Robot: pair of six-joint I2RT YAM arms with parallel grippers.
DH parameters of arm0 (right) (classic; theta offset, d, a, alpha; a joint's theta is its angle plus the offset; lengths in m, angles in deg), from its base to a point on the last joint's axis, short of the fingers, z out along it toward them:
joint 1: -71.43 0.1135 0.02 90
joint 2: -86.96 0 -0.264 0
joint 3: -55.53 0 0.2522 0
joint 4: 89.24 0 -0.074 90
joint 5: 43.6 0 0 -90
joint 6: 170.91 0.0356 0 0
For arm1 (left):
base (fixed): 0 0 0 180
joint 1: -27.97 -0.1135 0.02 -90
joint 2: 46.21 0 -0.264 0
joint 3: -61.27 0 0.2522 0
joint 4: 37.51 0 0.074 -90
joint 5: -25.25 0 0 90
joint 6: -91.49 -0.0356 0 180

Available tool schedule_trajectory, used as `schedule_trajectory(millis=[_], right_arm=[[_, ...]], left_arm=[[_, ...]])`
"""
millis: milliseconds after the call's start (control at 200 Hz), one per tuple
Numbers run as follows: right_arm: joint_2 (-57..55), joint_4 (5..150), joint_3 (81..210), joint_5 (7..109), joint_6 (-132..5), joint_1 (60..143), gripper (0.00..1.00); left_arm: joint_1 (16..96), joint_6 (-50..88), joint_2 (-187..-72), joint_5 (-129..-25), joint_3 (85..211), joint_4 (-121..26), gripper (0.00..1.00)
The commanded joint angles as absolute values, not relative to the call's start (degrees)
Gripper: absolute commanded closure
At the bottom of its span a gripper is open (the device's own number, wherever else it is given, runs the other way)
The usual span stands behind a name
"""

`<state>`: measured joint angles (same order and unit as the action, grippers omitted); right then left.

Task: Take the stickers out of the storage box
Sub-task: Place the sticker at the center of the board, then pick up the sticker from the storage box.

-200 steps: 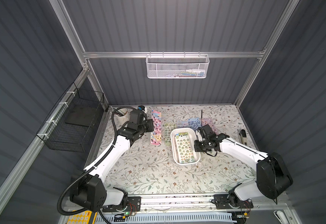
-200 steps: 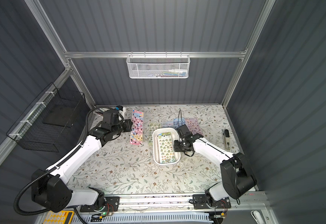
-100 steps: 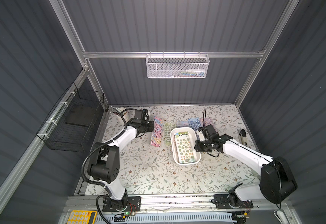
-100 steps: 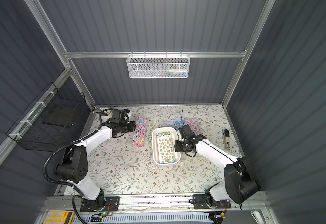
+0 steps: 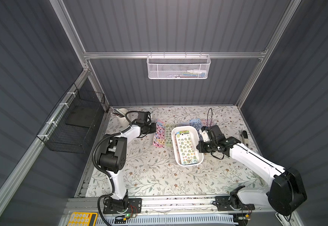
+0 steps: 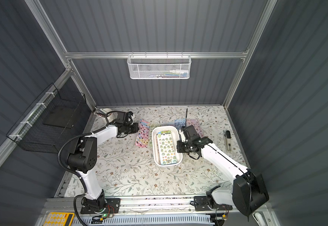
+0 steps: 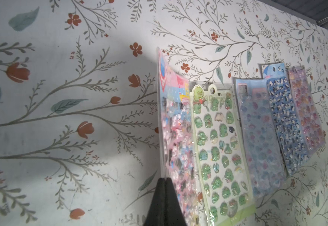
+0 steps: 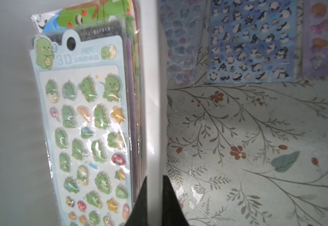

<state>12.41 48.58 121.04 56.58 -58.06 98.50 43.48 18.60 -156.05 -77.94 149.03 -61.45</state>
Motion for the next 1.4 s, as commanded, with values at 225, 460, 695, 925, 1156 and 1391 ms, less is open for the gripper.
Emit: schedule_trajectory(millis=[225, 460, 695, 925, 1156, 1391], right_arm=[[13.9, 48.9, 121.4, 57.7, -58.7, 98.3, 0.87], [13.8, 48.4, 121.8, 57.3, -58.9, 98.2, 0.87], [14.3, 46.6, 124.1, 56.0, -58.5, 98.2, 0.86], [14.5, 43.8, 128.8, 54.9, -58.1, 98.2, 0.85], [15.0, 40.5, 134.8, 52.0, -58.9, 98.2, 0.85], [15.1, 38.3, 136.1, 48.7, -59.8, 97.1, 0.85]], left_arm=[[42.3, 18.2, -158.8, -78.7, 151.8, -60.7, 1.0], [42.0, 17.8, -159.0, -77.9, 151.8, -61.2, 0.8], [41.8, 18.4, -156.7, -74.6, 152.3, -63.1, 0.63], [41.6, 19.1, -147.3, -72.3, 151.1, -63.7, 0.55], [41.6, 20.4, -136.4, -76.1, 150.1, -65.4, 0.54], [44.2, 20.5, -128.4, -79.5, 147.5, -68.3, 0.55]])
